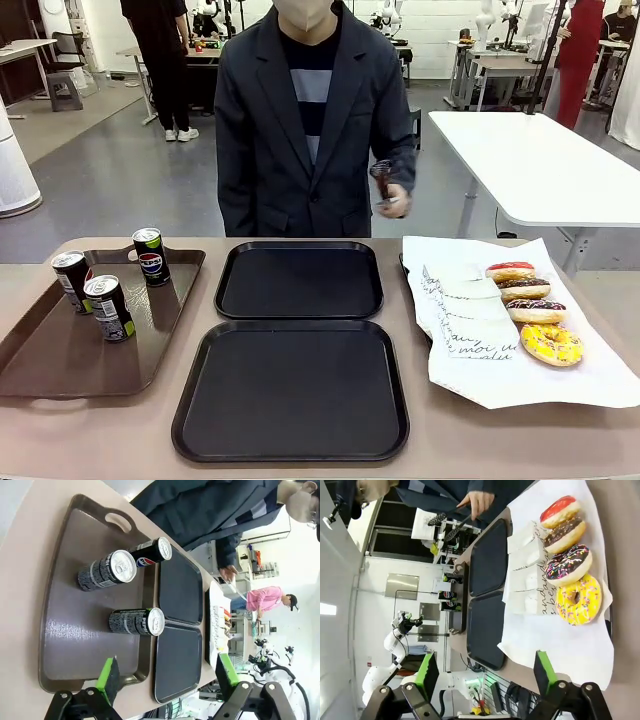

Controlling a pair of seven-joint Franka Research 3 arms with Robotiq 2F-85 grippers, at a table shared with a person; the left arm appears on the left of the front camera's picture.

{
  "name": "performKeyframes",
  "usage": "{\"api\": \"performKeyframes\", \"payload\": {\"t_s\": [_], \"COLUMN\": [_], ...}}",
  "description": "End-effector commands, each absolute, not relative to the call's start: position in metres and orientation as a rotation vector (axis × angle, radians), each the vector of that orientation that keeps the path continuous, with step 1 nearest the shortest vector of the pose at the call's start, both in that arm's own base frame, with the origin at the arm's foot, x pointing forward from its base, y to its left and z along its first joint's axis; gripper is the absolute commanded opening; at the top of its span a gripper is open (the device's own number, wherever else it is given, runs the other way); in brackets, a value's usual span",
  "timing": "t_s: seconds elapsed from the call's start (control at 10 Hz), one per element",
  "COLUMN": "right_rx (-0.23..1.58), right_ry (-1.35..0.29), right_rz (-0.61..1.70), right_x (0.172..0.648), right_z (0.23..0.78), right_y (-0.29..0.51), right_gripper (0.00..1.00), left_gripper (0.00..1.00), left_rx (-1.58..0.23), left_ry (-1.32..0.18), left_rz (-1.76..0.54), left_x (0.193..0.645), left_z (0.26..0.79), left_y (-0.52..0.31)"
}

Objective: Set up donuts and drinks on trays.
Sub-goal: Pick up one Pepsi coke and place it on the Flat Tray.

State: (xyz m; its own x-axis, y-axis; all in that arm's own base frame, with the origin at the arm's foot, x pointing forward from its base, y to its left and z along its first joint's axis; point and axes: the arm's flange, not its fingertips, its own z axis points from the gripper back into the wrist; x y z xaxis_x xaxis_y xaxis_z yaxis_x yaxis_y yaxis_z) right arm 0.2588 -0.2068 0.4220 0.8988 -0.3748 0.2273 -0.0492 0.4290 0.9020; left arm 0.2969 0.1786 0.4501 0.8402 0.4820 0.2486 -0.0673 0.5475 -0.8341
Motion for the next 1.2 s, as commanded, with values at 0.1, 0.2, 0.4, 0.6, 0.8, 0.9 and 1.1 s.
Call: {"api": "performKeyframes", "payload": {"t_s": [0.1,0.2,0.4,0.6,0.8,0.9,1.1], "right_rx": [1.126,1.126,1.126,1.126,1.126,1.126,1.126], "right_ry": [-0.428,-0.428,-0.428,-0.428,-0.428,-0.428,-0.428], "right_rz": [-0.211,-0.211,-0.211,-0.211,-0.211,-0.211,-0.211], "right_x": [0.2590,0.2590,0.2590,0.2590,0.2590,0.2590,0.2590], "right_z": [0.4195,0.4195,0.4195,0.4195,0.4195,0.4195,0.4195], "right_y": [-0.2055,-0.2055,-0.2055,-0.2055,-0.2055,-0.2055,-0.2055], "right_gripper": [1.00,1.00,1.00,1.00,1.00,1.00,1.00], "left_gripper": [1.00,1.00,1.00,1.00,1.00,1.00,1.00], "left_rx": [-0.954,-0.954,-0.954,-0.954,-0.954,-0.954,-0.954], "left_ry": [-0.481,-0.481,-0.481,-0.481,-0.481,-0.481,-0.481], "left_rz": [0.326,0.326,0.326,0.326,0.326,0.326,0.326], "left_x": [0.2998,0.2998,0.2998,0.2998,0.2998,0.2998,0.2998], "left_z": [0.4495,0.4495,0.4495,0.4495,0.4495,0.4495,0.4495], "left_y": [0.1738,0.1738,0.1738,0.1738,0.1738,0.1738,0.1738]}}
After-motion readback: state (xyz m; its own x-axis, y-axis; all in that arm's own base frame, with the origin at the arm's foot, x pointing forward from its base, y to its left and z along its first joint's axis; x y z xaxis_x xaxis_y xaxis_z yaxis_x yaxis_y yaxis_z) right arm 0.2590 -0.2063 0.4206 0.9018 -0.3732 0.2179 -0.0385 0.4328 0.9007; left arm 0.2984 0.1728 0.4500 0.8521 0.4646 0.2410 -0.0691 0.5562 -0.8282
